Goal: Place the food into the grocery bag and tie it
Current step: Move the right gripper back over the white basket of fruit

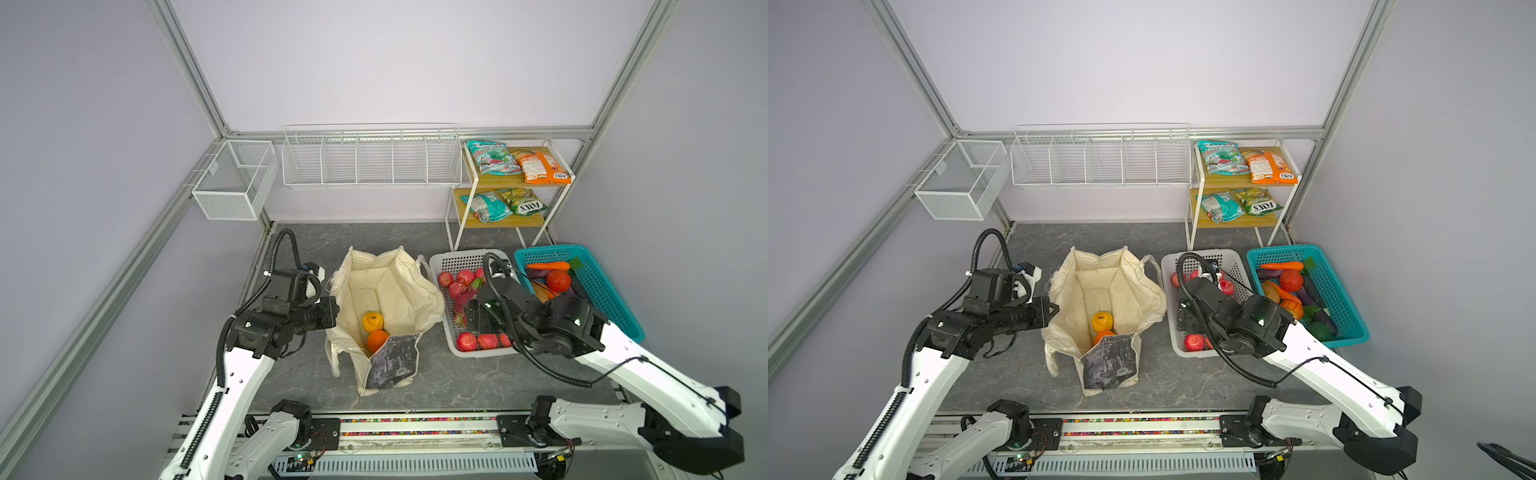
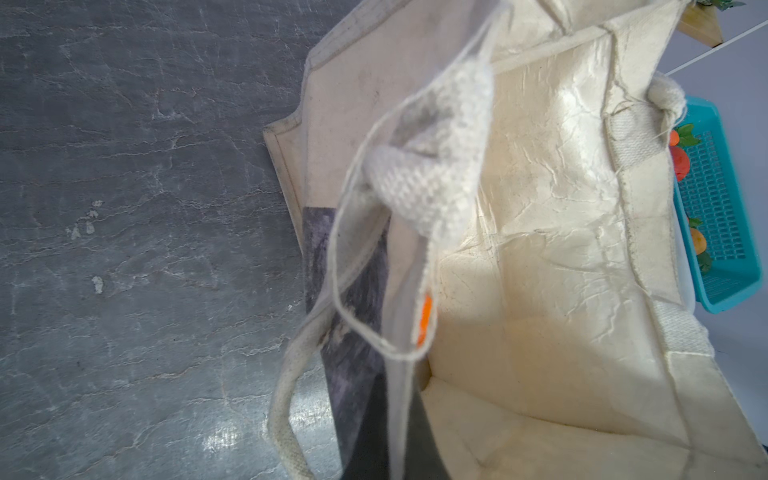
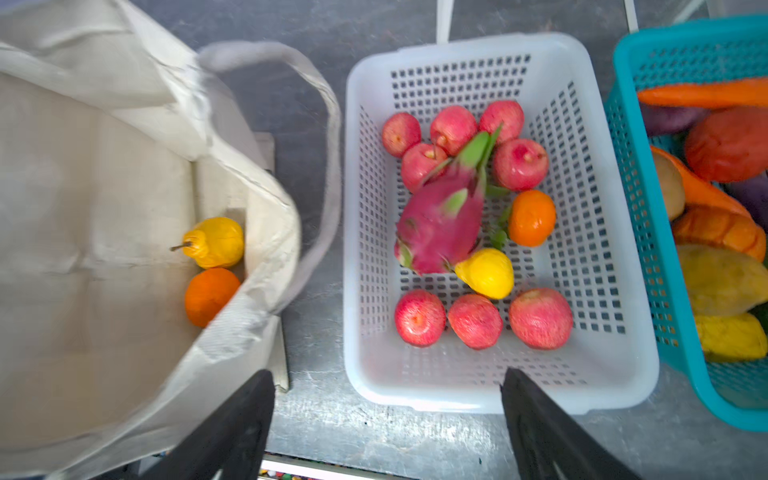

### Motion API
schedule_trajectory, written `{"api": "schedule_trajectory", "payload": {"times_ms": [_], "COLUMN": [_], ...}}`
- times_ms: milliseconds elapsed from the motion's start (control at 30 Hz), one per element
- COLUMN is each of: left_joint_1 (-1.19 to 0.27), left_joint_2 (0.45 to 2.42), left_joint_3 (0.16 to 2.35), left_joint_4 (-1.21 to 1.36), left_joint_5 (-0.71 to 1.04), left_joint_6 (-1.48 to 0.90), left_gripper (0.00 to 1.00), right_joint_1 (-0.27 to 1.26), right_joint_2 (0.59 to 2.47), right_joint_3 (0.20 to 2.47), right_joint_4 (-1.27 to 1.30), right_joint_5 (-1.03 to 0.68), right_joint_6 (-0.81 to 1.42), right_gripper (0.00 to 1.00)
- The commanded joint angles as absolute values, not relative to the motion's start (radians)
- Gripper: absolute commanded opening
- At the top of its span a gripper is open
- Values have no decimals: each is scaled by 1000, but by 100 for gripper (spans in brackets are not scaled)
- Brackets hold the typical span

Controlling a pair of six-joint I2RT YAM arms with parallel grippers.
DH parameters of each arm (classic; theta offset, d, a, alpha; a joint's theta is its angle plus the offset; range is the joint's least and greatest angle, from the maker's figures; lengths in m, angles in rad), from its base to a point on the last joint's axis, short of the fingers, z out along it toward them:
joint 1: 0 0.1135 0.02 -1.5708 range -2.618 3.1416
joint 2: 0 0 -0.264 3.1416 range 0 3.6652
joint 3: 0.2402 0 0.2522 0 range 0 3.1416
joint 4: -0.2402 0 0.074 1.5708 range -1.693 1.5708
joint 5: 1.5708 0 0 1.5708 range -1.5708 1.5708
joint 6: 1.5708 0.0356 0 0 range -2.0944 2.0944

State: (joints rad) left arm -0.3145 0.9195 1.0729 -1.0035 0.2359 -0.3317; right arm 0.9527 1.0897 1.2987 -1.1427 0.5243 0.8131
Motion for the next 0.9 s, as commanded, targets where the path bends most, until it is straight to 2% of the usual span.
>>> {"api": "schedule_trajectory", "payload": {"times_ms": [0, 433, 867], "left_joint_1": [-318, -318, -318], "left_joint_2": [929, 925, 933], "left_joint_3": [1064, 1054, 1074], "left_joint_4": [-1040, -1045, -1051], "left_joint_5": [243, 255, 274], "left_joint_6": [-316, -310, -330], "left_gripper": [0, 0, 0], "right_joint_1": [894, 697, 580], "right_joint_2": [1065, 1183, 1342], "right_joint_3": [1220, 1100, 1139], "right_joint_4": [-1067, -890, -853], "right_joint_5": [472, 334, 261], "right_joint_6": [834, 771, 835], "right_gripper": [88, 88, 88]}}
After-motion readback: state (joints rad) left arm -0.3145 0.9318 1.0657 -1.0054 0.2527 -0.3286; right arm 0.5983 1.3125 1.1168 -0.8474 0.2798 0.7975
